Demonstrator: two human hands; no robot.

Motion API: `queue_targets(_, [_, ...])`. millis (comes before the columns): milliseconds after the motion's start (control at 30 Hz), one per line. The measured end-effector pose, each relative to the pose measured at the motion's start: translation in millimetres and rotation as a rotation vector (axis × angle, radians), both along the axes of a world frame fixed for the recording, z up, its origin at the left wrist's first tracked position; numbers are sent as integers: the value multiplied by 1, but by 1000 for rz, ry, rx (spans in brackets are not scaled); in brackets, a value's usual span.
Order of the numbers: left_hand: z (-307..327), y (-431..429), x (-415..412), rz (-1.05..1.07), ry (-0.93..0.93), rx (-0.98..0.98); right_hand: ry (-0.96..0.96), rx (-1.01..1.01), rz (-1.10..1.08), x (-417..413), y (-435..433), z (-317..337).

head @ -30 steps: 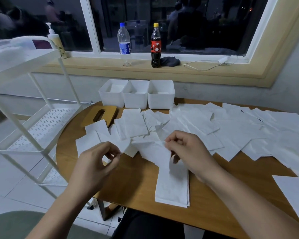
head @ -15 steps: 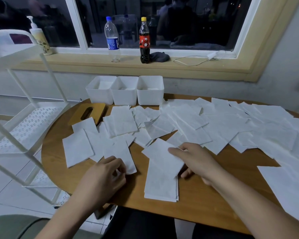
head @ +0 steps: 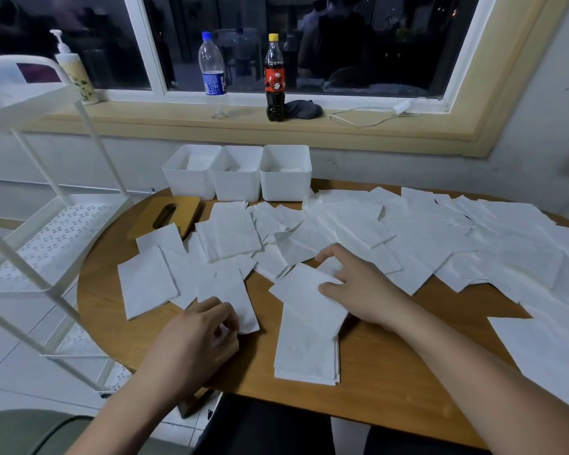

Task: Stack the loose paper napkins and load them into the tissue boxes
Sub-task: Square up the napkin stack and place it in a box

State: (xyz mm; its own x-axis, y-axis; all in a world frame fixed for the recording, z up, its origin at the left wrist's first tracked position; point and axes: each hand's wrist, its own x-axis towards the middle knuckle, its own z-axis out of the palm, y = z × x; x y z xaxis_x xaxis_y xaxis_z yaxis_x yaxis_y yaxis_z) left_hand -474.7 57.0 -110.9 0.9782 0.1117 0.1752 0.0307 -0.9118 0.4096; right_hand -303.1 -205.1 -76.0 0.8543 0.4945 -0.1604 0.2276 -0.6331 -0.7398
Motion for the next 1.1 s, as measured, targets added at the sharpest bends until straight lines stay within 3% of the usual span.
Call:
queue_targets(200, [-1, 2, -2, -6, -7, -8, -57, -33, 65, -3, -5, 5])
queue_targets(467, [-2, 4, -2, -4, -9, -13, 245, 376, 5, -42, -22, 7])
queue_targets(733, [-2, 3, -2, 25, -19, -8, 366, 376, 15, -70, -34, -5])
queue_targets(1100, [-2, 3, -2, 34, -24, 31, 147, 153, 75, -79, -34, -16])
